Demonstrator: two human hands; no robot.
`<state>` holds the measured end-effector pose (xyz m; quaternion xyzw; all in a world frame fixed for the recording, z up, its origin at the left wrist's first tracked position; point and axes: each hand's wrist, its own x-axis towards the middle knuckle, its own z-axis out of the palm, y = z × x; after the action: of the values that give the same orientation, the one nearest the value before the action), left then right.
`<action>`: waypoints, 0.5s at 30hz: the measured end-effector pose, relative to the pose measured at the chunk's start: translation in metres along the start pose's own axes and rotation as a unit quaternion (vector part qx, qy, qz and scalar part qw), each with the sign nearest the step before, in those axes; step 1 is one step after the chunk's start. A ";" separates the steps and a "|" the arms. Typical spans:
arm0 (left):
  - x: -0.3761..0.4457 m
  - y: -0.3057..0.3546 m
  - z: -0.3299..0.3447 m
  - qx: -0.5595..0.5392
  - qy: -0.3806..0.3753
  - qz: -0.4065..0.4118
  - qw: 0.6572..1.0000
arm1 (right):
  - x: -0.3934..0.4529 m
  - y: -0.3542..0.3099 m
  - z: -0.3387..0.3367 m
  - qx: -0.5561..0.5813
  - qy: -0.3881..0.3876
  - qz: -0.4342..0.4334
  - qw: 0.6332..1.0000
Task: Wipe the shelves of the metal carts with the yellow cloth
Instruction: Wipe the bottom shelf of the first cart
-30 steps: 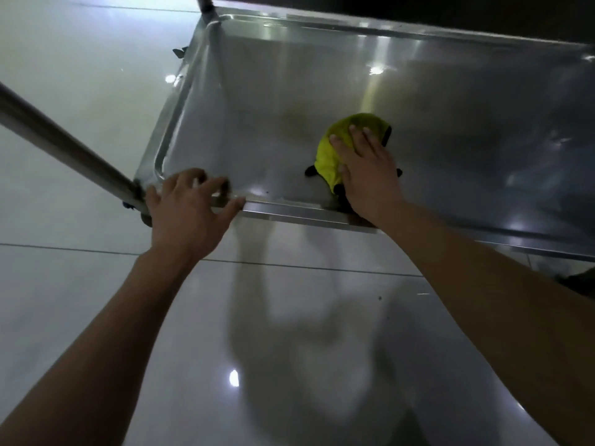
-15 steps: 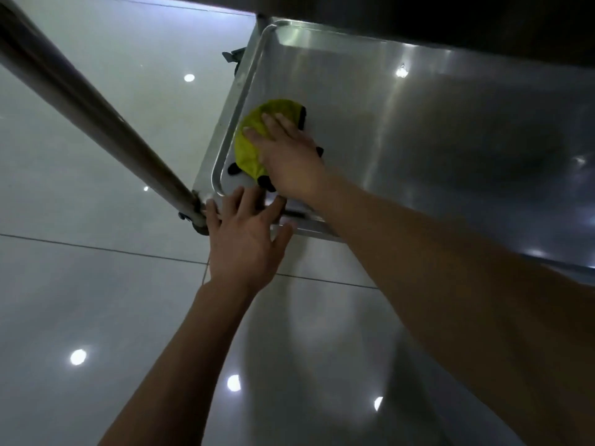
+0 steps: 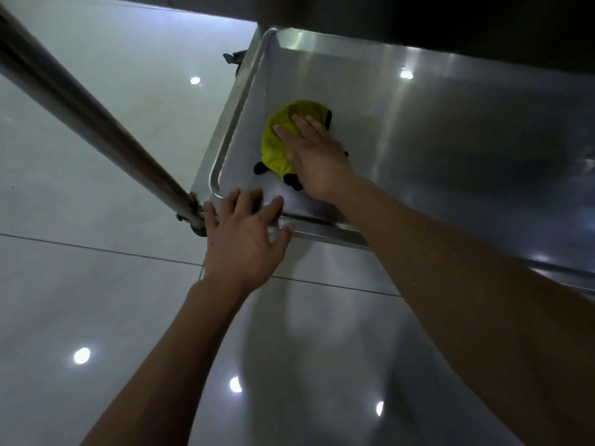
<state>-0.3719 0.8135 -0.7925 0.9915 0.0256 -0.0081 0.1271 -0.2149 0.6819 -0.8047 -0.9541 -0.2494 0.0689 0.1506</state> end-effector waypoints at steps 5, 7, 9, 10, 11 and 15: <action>0.012 0.031 -0.011 -0.018 -0.002 -0.033 0.999 | -0.038 0.061 -0.014 0.018 0.047 0.051 0.997; 0.016 0.050 -0.007 -0.030 -0.002 -0.006 1.000 | -0.054 0.082 -0.018 0.018 0.066 0.066 0.995; 0.020 0.076 0.000 -0.051 -0.004 0.037 0.998 | -0.069 0.103 -0.022 0.015 0.083 0.079 0.993; 0.022 0.091 0.005 -0.054 -0.008 0.053 0.997 | -0.077 0.114 -0.024 0.014 0.090 0.087 0.992; 0.025 0.108 0.009 -0.053 -0.014 0.061 0.997 | -0.084 0.125 -0.027 0.012 0.097 0.097 0.990; 0.036 0.162 0.027 -0.016 -0.053 0.073 0.996 | -0.116 0.169 -0.036 -0.003 0.126 0.127 0.984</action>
<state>-0.3277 0.6515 -0.7785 0.9868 -0.0537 -0.0507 0.1440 -0.2305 0.4746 -0.8183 -0.9795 -0.1056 -0.0345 0.1682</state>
